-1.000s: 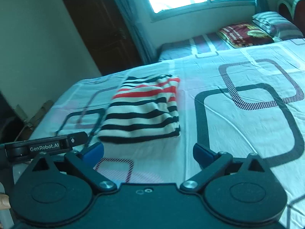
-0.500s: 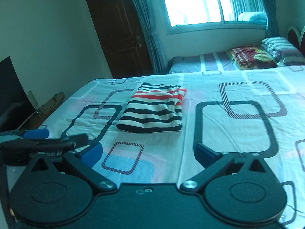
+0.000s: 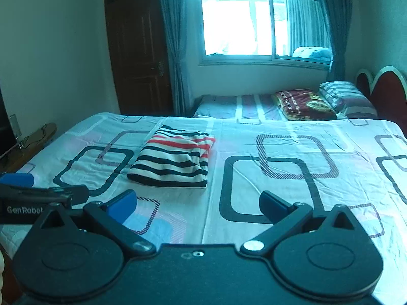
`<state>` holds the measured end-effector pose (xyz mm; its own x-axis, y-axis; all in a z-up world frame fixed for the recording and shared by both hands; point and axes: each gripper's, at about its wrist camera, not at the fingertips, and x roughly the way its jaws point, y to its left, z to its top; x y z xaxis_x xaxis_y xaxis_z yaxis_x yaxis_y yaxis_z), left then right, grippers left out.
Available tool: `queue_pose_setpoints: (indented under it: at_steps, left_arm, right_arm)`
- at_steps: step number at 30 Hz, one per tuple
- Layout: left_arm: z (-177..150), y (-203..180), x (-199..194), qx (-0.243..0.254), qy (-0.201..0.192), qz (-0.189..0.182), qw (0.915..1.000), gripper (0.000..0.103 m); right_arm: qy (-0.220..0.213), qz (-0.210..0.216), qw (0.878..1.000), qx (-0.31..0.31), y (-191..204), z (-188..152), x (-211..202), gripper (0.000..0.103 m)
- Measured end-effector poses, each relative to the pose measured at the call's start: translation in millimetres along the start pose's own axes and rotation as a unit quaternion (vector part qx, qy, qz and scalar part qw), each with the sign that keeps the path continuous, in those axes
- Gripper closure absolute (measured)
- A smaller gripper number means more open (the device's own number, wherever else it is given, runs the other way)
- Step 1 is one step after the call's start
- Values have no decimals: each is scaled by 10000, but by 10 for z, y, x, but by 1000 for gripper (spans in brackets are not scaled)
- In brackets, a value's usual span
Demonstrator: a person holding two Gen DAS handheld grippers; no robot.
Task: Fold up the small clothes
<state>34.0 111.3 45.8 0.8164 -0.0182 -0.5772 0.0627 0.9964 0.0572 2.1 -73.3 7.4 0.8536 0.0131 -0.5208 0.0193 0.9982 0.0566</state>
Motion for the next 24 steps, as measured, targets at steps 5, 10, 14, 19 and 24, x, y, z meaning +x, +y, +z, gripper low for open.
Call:
queue_pose_setpoints:
  at_steps: [5,10,14,19,24]
  left_arm:
    - [11,25,-58,-149,30,-47,9999,0]
    - [7,48,-89,-219,-36,77,9997,0]
    - [16,50,-88,-251,-48,87,9996,0]
    - [20,51,-80,-304,-73,89,9995,0]
    - [10,49,-95,-310,-93,111,9994,0]
  right_arm:
    - [-109,-97,9999,-14,-2,18,-64,1]
    - [-169,-259,9995,115,-68,15,-69,1]
    - [-172,-336,9993,83,-90,-1,-57,1]
    - [-223,-454,9987,65,-95,-3,-49,1]
    - [-297,-407,9986,129,-108,19,-66,1]
